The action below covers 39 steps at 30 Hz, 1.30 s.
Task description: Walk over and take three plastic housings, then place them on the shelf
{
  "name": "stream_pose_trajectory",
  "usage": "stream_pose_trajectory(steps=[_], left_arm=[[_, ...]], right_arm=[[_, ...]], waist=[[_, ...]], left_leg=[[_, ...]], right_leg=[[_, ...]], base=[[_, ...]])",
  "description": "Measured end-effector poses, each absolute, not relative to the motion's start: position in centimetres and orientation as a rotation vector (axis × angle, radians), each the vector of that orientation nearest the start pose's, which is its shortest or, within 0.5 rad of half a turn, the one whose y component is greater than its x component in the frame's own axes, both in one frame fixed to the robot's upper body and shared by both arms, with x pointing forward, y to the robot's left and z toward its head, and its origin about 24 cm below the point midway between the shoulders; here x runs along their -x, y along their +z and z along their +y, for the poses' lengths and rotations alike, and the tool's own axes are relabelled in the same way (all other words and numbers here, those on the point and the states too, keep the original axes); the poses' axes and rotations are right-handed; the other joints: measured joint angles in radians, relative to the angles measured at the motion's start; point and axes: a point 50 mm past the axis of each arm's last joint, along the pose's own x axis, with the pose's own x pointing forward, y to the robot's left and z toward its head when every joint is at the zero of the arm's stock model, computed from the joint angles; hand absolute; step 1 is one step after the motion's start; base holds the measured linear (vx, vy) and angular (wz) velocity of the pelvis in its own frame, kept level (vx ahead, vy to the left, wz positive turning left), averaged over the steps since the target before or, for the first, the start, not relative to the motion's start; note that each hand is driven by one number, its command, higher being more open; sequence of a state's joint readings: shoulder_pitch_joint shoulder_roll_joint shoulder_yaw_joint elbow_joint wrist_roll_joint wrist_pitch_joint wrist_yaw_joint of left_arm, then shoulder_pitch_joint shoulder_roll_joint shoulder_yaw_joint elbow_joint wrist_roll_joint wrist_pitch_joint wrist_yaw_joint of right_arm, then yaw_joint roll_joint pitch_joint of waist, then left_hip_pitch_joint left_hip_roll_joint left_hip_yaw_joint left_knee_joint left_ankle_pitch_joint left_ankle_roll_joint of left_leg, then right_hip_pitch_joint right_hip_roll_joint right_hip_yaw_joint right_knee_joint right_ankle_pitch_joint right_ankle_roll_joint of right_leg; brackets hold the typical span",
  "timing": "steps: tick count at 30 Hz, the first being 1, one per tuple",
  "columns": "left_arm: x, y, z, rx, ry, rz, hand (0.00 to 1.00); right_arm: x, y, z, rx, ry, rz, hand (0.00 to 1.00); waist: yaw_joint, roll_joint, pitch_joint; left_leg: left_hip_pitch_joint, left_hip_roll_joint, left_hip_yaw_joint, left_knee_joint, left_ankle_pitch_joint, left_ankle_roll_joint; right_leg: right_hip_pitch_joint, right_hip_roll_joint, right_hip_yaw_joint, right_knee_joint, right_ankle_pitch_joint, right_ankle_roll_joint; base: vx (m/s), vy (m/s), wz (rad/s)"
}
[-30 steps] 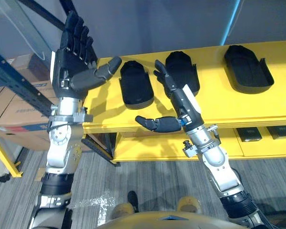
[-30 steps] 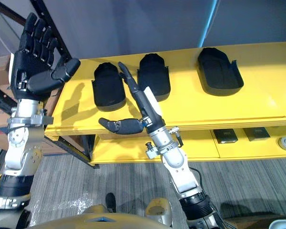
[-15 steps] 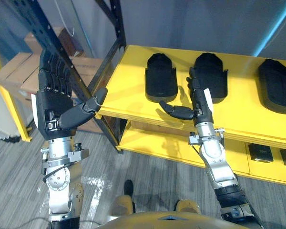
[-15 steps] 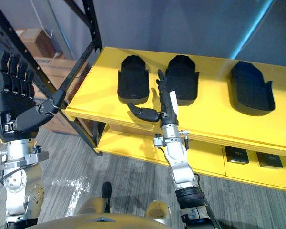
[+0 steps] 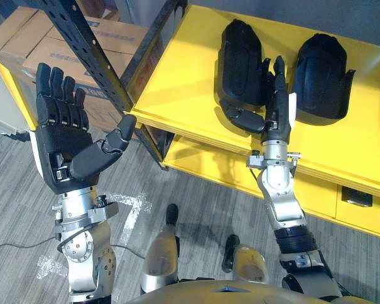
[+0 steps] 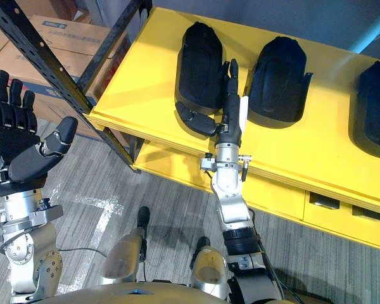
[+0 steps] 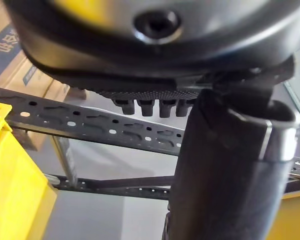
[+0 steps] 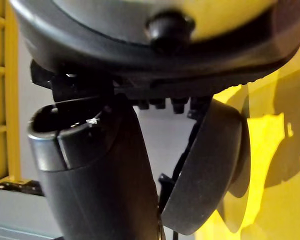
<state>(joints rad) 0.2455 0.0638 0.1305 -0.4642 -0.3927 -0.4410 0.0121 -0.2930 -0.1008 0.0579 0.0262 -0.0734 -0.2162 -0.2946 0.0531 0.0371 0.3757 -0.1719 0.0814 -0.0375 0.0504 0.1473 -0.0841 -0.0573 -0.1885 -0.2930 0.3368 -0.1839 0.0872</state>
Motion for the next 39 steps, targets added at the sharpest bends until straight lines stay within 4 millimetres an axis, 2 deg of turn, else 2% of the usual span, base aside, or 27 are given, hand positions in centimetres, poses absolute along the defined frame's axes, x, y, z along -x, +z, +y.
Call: stream_pose_trajectory(steps=[2, 6, 12, 16, 22, 28, 31, 36, 39], left_arm=[[-17.9, 13.5, 20.7, 0.26, 0.192, -0.694, 1.0], [-17.9, 13.4, 20.4, 0.272, 0.181, -0.689, 1.0], [-17.9, 13.4, 20.4, 0.29, 0.17, -0.693, 1.0], [-18.0, 13.4, 20.4, 0.301, 0.167, -0.689, 1.0], [-18.0, 13.3, 20.4, 0.326, 0.17, -0.684, 1.0], [-18.1, 13.0, 19.7, 0.357, 0.135, -0.664, 1.0], [-18.1, 12.7, 19.3, 0.362, 0.113, -0.638, 1.0], [-17.9, 12.4, 19.1, 0.369, 0.109, -0.619, 1.0], [-17.9, 12.4, 19.1, 0.372, 0.108, -0.618, 1.0]], right_arm=[[-29.4, 13.6, -14.4, 0.098, -0.159, -0.506, 1.0], [-29.3, 14.0, -14.3, 0.087, -0.145, -0.524, 1.0], [-29.2, 14.2, -13.5, 0.064, -0.019, -0.547, 1.0], [-28.9, 14.1, -12.0, 0.046, 0.092, -0.556, 1.0], [-28.3, 14.3, -9.3, 0.011, 0.193, -0.578, 1.0], [-28.0, 14.3, -8.1, 0.017, 0.161, -0.583, 1.0], [-28.0, 14.3, -8.3, 0.034, 0.116, -0.591, 1.0], [-28.2, 14.7, -9.7, 0.105, 0.014, -0.621, 1.0], [-27.7, 15.6, -10.4, 0.153, -0.03, -0.669, 1.0]], waist=[[0.001, -0.001, 0.008], [0.002, -0.001, 0.014], [-0.002, -0.003, 0.019], [-0.002, -0.012, 0.031], [0.0, -0.018, 0.043], [0.006, -0.018, 0.044], [0.007, -0.018, 0.044], [0.005, -0.018, 0.044], [0.0, -0.018, 0.044]], left_leg=[[-0.002, 0.0, 0.001, -0.001, -0.001, -0.001], [-0.015, 0.001, 0.002, 0.002, 0.0, -0.003], [-0.015, 0.003, 0.004, 0.016, -0.004, -0.007], [-0.015, 0.006, 0.004, 0.018, -0.005, -0.008], [-0.021, 0.008, 0.003, 0.03, -0.014, -0.007], [-0.027, 0.008, 0.001, 0.052, -0.033, -0.009], [-0.027, 0.009, 0.002, 0.052, -0.033, -0.009], [-0.027, 0.011, 0.007, 0.052, -0.034, -0.01], [-0.027, 0.012, 0.012, 0.052, -0.035, -0.01]], right_leg=[[-0.014, -0.002, 0.004, 0.013, -0.011, -0.012], [-0.031, -0.003, 0.009, 0.037, -0.017, -0.012], [-0.032, -0.002, 0.015, 0.044, -0.023, -0.013], [-0.03, 0.001, 0.015, 0.038, -0.025, -0.017], [-0.021, 0.007, 0.01, 0.01, -0.011, 0.002], [-0.004, 0.012, 0.005, -0.01, -0.005, 0.001], [-0.005, 0.012, 0.007, -0.01, -0.005, 0.001], [-0.011, 0.012, 0.013, -0.007, -0.006, 0.0], [-0.017, 0.013, 0.021, -0.007, -0.005, 0.001]], base=[[-0.02, -0.013, -0.01], [0.0, -0.005, -0.01], [-0.01, -0.007, -0.02], [0.0, 0.0, 0.0], [0.0, -0.002, 0.01], [0.01, -0.002, 0.01], [0.0, 0.0, 0.0], [-0.01, -0.002, -0.03], [-0.01, -0.004, -0.08]])
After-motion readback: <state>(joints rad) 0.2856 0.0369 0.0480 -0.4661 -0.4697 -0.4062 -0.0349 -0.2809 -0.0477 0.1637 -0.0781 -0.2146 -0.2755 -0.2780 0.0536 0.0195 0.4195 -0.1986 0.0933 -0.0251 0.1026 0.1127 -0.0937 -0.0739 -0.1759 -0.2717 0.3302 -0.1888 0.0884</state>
